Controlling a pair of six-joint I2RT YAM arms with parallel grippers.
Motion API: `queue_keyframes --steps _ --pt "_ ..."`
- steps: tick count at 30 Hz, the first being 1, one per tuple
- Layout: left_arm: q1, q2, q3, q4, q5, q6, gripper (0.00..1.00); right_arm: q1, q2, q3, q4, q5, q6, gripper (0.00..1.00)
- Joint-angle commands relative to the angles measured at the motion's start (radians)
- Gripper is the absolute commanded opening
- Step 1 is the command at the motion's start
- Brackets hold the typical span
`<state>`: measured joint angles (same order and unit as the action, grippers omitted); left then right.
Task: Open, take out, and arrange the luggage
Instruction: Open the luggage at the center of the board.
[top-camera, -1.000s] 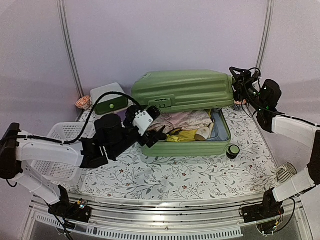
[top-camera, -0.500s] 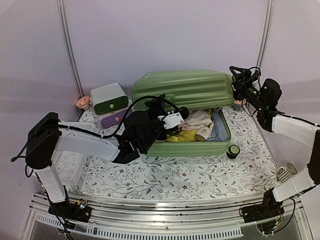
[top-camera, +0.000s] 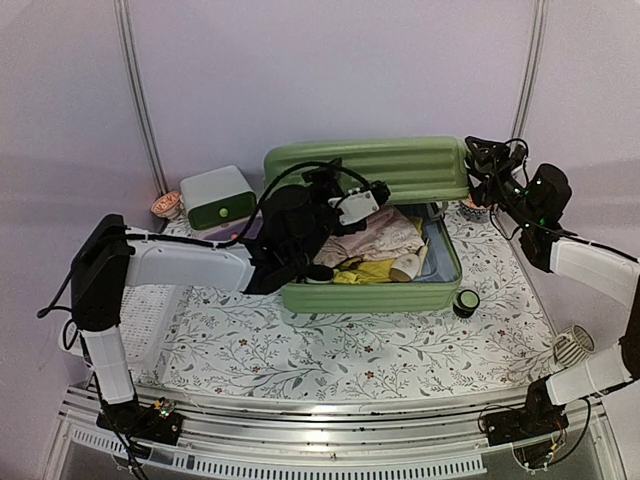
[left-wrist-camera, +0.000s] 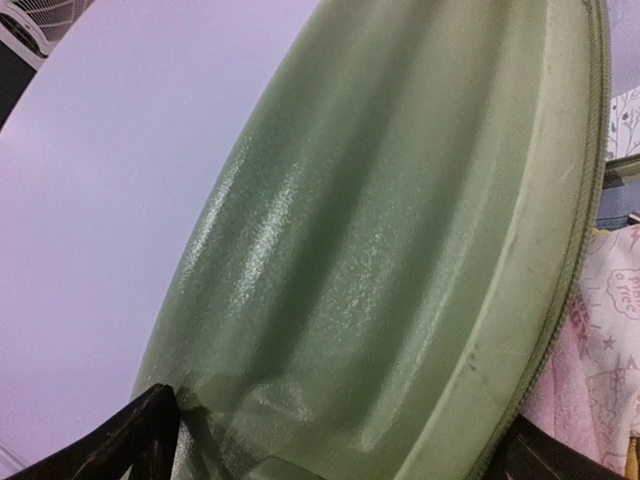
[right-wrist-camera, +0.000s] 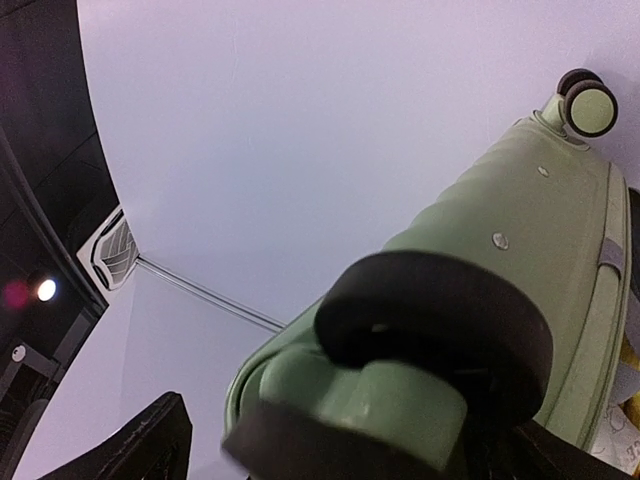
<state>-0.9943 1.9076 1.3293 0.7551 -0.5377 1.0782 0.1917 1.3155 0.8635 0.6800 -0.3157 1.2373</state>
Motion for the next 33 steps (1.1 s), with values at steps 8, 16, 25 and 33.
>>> queue_keyframes --steps 8,16,25,33 --pt "0.127 -0.02 0.161 -0.226 0.118 -0.253 0.98 0.003 -0.227 -0.118 -0.116 -0.061 -0.172 0.99" --pt "0.139 -0.01 0.2 -0.266 0.136 -0.289 0.98 0.003 -0.37 -0.185 -0.303 -0.062 -0.528 0.99" --pt "0.141 -0.017 0.202 -0.268 0.136 -0.315 0.98 0.113 -0.493 -0.138 -0.46 0.032 -1.27 0.99" --pt "0.142 -0.028 0.218 -0.299 0.146 -0.366 0.98 0.216 -0.402 -0.135 -0.34 0.31 -1.752 0.99"
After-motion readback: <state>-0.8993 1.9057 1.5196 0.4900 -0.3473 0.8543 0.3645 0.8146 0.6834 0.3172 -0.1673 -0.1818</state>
